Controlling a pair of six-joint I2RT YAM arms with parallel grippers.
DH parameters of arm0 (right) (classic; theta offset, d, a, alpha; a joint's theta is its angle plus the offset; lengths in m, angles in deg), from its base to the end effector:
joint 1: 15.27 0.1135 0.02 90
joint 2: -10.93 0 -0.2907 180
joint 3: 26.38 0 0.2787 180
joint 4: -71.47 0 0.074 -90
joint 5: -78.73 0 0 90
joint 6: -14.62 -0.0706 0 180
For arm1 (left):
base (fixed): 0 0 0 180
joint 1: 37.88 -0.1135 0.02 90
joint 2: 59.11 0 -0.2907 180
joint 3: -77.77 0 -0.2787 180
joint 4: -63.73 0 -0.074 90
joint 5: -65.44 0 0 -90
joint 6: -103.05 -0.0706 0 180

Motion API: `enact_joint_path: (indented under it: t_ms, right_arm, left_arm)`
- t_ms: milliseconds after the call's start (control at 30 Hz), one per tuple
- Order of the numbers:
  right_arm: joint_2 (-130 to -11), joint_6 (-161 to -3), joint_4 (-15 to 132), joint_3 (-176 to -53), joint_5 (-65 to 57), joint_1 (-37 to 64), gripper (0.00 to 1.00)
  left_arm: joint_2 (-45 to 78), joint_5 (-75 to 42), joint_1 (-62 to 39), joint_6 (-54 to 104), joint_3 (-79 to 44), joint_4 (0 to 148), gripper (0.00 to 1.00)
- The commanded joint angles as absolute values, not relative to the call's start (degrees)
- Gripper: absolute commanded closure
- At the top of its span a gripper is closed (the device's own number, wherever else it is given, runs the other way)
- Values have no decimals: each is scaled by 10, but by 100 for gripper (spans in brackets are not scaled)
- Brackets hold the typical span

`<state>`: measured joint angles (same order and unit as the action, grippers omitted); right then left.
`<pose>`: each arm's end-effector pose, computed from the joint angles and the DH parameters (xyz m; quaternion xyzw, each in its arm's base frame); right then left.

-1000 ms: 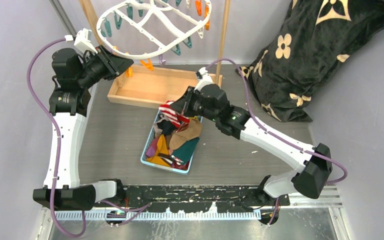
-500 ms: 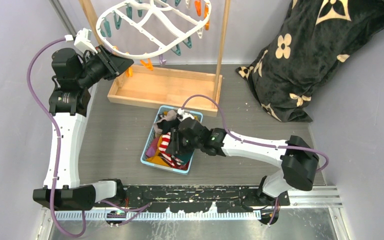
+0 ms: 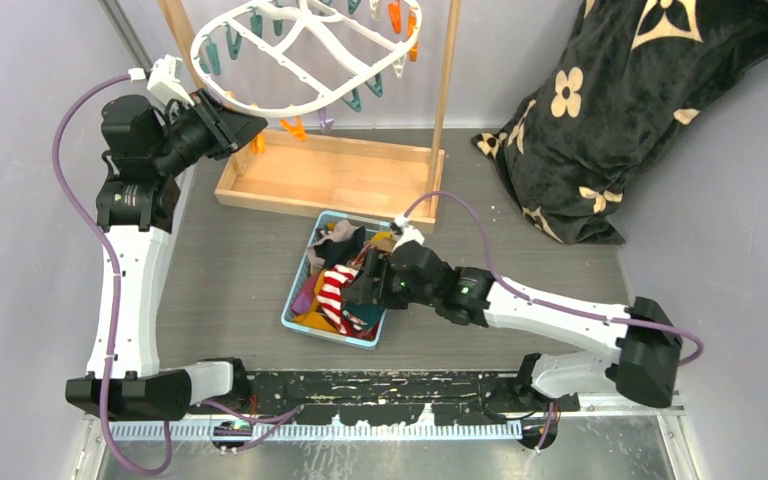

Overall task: Clip the socks to the hanger
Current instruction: Adjust the sock in the bin.

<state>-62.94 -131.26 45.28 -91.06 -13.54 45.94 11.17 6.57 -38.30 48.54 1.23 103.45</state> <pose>0.1624 0.2898 0.2646 -0.0322 0.8878 0.3821 0.2544 0.2890 -0.0344 0.5244 -0.0517 0.7390 -0.3841 0.5511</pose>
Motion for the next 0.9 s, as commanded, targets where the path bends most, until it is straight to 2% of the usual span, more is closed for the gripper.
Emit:
enact_joint_path:
  t_ms: [0,267,667,867]
  right_arm:
    - [-562,-1438,518,-875,-213,439,27]
    - [-566,-1661,587,-830,-184,404,33]
    - [-588,-1781,557,-837,-195,405,37]
    - [-605,-1802,519,-850,-225,404,43]
  left_arm:
    - [110,81,-384,479,34,1045,100]
    - [112,82,-384,484,30,1040,100]
    - [104,77,-384,480,29,1044,100]
    - [102,77,-384,482,28,1044,100]
